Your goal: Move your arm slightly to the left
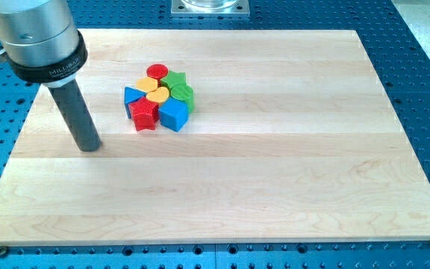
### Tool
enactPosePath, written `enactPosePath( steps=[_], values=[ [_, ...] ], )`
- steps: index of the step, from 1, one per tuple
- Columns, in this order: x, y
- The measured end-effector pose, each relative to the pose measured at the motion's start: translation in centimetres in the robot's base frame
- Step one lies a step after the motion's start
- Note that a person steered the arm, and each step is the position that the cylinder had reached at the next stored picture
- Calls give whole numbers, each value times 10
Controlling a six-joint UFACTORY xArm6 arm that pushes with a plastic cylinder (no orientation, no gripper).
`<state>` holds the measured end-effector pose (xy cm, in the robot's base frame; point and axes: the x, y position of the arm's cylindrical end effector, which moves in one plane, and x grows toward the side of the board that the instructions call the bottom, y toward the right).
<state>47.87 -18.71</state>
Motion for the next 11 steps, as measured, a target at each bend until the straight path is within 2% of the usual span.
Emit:
enactPosePath(
  steps=[1,2,9,11],
  values=[
    [0,0],
    [26,-2],
    [18,-15],
    [1,-26]
  ],
)
